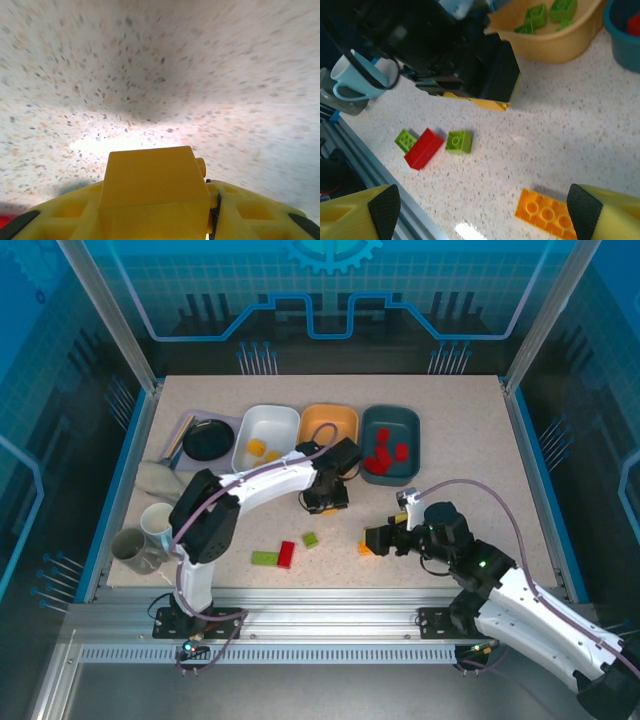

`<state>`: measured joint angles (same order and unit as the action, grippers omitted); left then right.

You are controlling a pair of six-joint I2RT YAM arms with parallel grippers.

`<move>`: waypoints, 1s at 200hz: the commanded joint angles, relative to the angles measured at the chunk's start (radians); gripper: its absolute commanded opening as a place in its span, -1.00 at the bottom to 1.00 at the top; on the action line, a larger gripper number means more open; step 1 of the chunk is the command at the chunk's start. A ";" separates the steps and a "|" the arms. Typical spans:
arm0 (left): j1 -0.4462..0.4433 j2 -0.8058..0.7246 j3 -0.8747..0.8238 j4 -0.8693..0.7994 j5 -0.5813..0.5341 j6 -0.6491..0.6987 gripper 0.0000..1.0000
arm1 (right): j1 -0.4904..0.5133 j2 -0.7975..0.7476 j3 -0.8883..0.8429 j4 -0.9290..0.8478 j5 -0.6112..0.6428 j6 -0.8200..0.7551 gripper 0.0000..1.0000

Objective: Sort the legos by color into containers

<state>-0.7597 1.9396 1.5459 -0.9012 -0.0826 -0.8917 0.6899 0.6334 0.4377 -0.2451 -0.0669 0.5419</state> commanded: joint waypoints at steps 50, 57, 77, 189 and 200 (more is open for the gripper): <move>0.272 -0.106 0.166 -0.088 -0.020 0.170 -0.27 | -0.007 0.401 0.278 0.284 -0.003 -0.071 0.79; 0.302 -0.096 0.178 -0.081 -0.014 0.187 -0.27 | -0.007 0.454 0.323 0.281 0.010 -0.067 0.79; 0.380 -0.039 0.238 -0.077 -0.005 0.223 -0.27 | -0.008 0.590 0.435 0.247 0.083 -0.038 0.79; 0.526 0.397 0.587 -0.106 0.027 0.333 -0.22 | -0.090 0.821 0.658 0.218 0.073 0.064 0.79; 0.525 0.414 0.600 -0.119 0.033 0.332 -0.21 | -0.092 0.818 0.653 0.211 0.076 0.064 0.79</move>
<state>-0.2436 2.3272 2.0773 -0.9691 -0.0784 -0.5919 0.6121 1.4521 1.0737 -0.0120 0.0181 0.5877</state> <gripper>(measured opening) 0.436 0.894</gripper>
